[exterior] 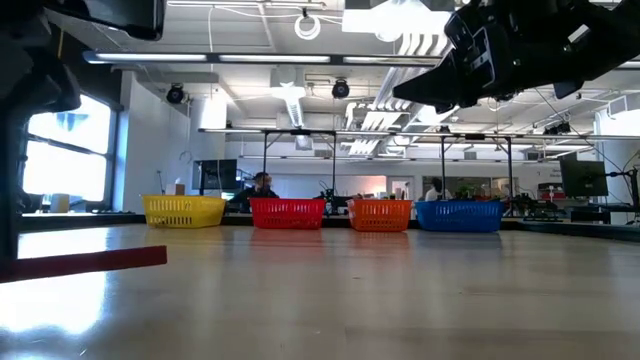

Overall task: Sort crayons/erasers/pens/pencils in bins
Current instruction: Put the red crayon into the orange basket

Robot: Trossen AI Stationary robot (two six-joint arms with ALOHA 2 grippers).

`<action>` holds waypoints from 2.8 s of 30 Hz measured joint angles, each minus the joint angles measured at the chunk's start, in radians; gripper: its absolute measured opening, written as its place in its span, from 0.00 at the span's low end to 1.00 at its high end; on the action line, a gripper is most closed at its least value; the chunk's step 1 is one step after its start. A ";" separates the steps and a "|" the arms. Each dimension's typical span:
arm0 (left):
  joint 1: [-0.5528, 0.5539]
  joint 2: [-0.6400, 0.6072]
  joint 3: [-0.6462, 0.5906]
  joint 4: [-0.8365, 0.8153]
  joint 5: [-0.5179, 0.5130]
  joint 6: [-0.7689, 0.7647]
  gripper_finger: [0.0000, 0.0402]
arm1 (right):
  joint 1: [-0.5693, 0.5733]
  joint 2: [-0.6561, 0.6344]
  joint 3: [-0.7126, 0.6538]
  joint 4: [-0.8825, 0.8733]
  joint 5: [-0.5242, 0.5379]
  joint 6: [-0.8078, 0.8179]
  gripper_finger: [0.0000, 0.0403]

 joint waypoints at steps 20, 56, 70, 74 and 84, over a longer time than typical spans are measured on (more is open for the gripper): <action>0.179 -0.348 -0.381 0.459 -0.178 0.402 0.00 | 0.066 0.217 -0.003 0.207 -0.120 0.115 0.00; 1.041 -0.623 -0.860 1.645 0.712 0.973 0.00 | -0.141 0.357 0.274 0.434 -0.210 0.488 0.43; 1.120 -0.623 -0.860 1.683 0.807 0.998 0.02 | -0.141 0.357 0.368 0.335 -0.127 0.372 0.04; 1.140 -0.623 -0.860 1.688 0.834 1.006 0.11 | -0.145 0.357 0.381 0.319 -0.112 0.341 0.06; 1.273 -0.704 -0.859 1.546 0.881 1.097 0.34 | -0.230 0.357 0.492 0.135 -0.058 0.253 0.03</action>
